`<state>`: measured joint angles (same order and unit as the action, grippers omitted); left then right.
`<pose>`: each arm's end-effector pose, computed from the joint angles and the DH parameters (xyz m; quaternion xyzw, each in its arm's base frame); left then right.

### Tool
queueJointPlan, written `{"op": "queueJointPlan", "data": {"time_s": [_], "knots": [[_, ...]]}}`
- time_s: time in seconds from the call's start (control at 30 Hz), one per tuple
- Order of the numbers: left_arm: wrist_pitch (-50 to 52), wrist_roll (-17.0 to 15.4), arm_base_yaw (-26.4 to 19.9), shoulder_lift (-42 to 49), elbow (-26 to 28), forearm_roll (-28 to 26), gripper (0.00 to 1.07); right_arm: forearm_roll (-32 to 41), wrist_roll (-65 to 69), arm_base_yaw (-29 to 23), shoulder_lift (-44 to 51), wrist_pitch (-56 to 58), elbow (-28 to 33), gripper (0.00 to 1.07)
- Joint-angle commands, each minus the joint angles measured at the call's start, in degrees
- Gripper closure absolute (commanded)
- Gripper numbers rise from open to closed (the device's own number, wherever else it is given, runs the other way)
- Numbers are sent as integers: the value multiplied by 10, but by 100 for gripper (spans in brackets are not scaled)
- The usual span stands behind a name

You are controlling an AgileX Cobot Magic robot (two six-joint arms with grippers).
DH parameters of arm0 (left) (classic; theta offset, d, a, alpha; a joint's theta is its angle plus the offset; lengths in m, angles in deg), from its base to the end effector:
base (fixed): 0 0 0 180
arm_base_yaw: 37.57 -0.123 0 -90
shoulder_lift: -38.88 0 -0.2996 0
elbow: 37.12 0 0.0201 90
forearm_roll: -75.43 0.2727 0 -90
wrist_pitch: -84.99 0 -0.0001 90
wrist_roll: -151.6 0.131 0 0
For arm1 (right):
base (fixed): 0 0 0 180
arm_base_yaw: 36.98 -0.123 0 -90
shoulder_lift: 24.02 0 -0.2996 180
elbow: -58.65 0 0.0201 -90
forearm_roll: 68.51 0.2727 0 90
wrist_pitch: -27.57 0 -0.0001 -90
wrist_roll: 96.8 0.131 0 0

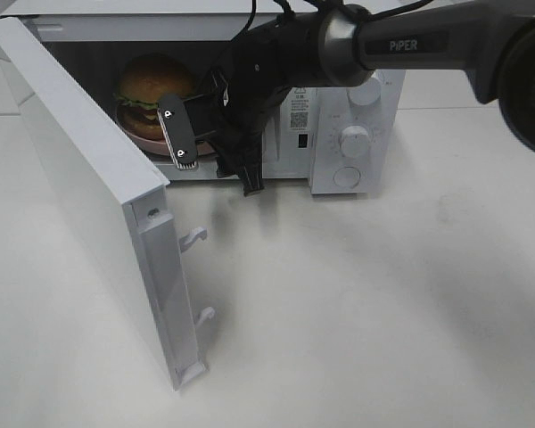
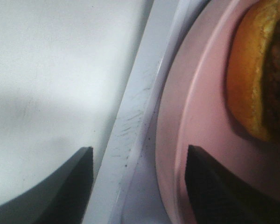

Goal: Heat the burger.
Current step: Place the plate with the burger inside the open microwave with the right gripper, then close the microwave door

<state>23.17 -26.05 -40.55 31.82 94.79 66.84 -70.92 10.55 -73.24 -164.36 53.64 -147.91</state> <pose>0.0318 -0.0156 0.2737 -0.0003 0.8501 -0.0504 0.5242 0.4632 0.3368 0.1225 -0.7725 0.5340 -0.1216 0.3213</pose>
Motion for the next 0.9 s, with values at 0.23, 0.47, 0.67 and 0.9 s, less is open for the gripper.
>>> {"op": "queueJointPlan", "data": {"time_s": [0.23, 0.47, 0.67, 0.9], "knots": [[5, -1, 1, 9, -1, 0, 7, 5, 5, 2, 66, -56, 96, 36], [5, -1, 1, 9, -1, 0, 7, 0, 5, 2, 116, -77, 166, 31], [5, -1, 1, 9, -1, 0, 7, -12, 25, 2, 152, -89, 206, 31], [5, -1, 1, 9, -1, 0, 7, -53, 53, 2, 194, -94, 254, 31]]}}
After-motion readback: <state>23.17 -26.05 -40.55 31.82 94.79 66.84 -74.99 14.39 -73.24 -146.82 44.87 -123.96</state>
